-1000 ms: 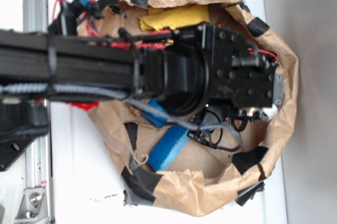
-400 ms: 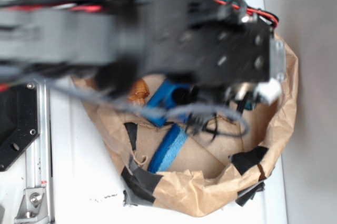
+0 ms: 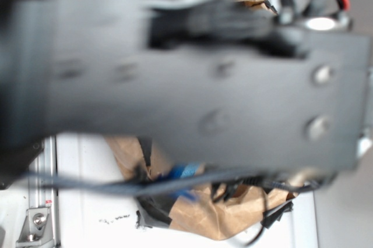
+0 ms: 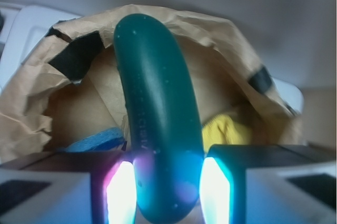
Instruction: Grab the plastic pickle.
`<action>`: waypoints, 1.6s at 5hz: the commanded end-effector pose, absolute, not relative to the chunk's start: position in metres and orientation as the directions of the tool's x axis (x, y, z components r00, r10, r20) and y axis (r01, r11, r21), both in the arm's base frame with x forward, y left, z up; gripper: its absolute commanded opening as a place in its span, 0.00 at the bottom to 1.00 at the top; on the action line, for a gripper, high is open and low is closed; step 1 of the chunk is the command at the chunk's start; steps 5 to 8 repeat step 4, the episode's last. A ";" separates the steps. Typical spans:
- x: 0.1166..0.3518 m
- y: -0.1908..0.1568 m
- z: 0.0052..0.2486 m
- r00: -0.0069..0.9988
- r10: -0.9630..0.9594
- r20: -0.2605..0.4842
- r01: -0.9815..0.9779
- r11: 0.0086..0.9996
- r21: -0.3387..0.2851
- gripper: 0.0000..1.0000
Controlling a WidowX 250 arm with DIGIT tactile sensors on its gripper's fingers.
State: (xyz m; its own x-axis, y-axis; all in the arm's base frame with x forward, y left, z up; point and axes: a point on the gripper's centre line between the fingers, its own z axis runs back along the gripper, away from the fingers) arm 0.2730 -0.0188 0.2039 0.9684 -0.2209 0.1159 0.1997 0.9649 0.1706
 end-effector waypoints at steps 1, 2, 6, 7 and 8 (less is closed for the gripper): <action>0.268 -0.024 0.218 0.953 -0.144 0.267 0.093 0.976 0.197 0.00; 0.264 -0.014 0.208 0.964 -0.094 0.249 0.046 0.981 0.190 0.00; 0.258 -0.006 0.187 0.977 -0.006 0.212 -0.036 0.980 0.193 0.00; 0.258 -0.006 0.187 0.977 -0.006 0.212 -0.036 0.980 0.193 0.00; 0.258 -0.006 0.187 0.977 -0.006 0.212 -0.036 0.980 0.193 0.00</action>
